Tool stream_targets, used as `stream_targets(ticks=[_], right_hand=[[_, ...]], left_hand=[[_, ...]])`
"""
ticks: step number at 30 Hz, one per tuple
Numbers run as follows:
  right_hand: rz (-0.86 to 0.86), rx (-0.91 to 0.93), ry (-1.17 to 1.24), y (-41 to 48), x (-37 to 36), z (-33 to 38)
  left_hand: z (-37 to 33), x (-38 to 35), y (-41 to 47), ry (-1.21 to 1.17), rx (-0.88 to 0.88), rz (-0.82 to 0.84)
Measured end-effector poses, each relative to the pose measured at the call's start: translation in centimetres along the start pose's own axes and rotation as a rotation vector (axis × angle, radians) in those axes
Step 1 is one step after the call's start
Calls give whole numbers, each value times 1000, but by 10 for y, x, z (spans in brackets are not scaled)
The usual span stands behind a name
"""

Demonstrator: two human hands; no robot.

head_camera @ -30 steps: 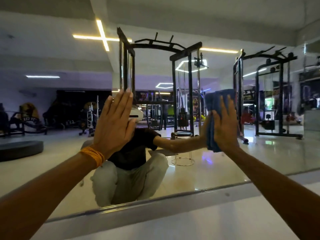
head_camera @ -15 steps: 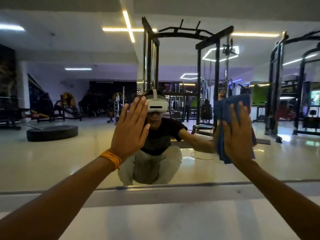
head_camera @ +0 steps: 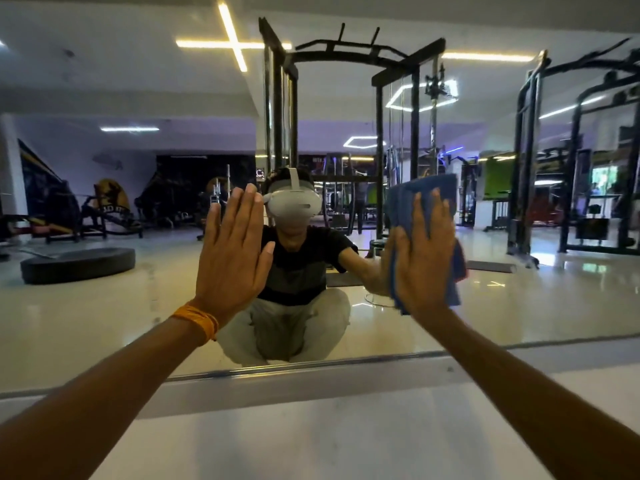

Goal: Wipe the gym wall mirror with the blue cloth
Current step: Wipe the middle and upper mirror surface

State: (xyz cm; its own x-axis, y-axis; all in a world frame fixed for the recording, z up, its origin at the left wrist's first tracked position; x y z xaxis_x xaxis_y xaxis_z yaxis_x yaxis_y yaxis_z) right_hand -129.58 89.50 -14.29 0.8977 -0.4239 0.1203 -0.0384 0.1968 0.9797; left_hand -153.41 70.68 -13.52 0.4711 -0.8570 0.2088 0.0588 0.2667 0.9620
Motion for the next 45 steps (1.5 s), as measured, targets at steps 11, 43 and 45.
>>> stream_targets(ticks=[11, 43, 45], right_hand=[[-6, 231, 92, 110, -22, 45], [38, 424, -67, 235, -4, 145], [126, 606, -72, 242, -13, 157]], left_hand=[[54, 35, 72, -62, -33, 6], [108, 68, 182, -52, -83, -165], [110, 76, 203, -81, -72, -179]])
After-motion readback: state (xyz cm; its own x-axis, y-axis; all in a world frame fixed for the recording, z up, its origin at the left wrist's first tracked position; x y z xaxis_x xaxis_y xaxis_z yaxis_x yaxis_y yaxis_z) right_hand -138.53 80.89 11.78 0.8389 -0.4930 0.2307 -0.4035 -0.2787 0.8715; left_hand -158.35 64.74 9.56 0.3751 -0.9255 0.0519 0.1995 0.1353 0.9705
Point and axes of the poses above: each hand's wrist, its own y-axis towards the middle knuckle, its own x-axis out of the back of the hand, z = x × y, the point moved 3 cm from there along y, towards the middle knuckle, and after that the axes turned 5 degrees about x, right-handed, at the moved point
